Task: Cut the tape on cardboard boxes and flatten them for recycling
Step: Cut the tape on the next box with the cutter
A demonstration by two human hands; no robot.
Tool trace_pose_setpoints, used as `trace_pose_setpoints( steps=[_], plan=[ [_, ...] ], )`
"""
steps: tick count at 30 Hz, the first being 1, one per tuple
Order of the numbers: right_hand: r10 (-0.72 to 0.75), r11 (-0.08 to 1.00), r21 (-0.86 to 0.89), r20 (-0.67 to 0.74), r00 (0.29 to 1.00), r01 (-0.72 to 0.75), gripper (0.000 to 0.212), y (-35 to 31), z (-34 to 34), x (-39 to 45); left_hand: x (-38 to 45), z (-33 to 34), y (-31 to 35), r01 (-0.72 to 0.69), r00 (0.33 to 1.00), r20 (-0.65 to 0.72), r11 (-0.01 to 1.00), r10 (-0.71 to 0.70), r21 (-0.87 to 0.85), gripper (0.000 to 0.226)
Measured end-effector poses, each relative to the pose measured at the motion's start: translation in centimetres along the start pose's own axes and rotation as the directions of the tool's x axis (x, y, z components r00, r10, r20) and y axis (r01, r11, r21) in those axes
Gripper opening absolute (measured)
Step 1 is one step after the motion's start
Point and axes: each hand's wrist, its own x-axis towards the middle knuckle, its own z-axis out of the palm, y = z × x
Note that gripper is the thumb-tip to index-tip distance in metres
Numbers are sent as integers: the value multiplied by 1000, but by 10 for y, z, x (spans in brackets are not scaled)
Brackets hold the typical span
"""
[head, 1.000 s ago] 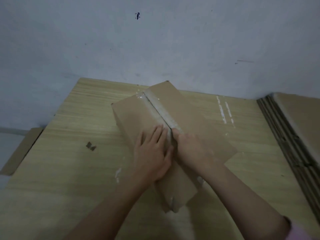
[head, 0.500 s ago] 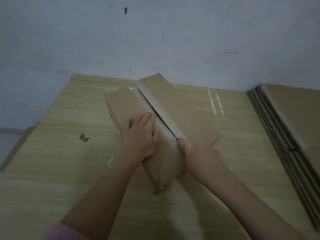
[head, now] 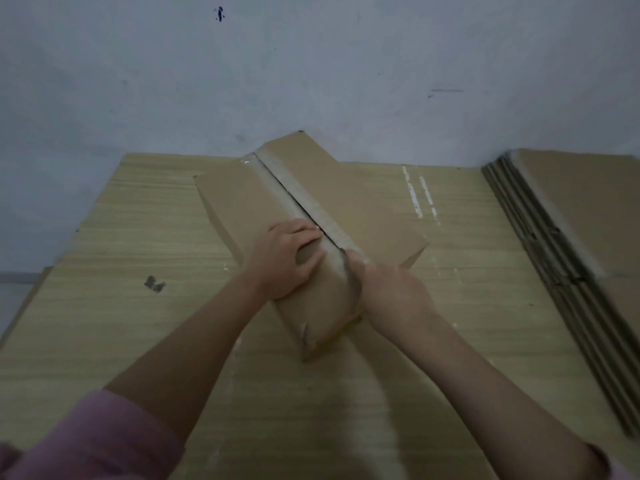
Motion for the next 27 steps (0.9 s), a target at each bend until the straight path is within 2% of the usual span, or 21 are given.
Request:
trace_pose_setpoints(
  steps=[3,7,14,17,21,27],
  plan=[
    [-33,998,-57,2,999,33,52,-5,2,11,2,0,2,57,998,26,998,-56,-27,48],
    [-99,971,-222,-41,994,87,34,-12,-9,18,3,0,1,109,993,53,994,-107,-19,45],
    [-121,928,-344,91,988,145,36,-24,-18,13,2,5,-3,129,991,28,991,-127,-46,37],
    [-118,927,-348,81,990,138,35,-17,-19,-5,2,6,-3,133,991,14,990,-133,-43,36],
    [-61,945,-321,-9,998,55,34,-8,-13,-34,3,4,-2,139,989,41,990,-139,-4,41],
    [36,983,-181,-29,999,-40,64,16,12,-51,6,0,6,55,981,182,993,-74,109,55]
  ],
)
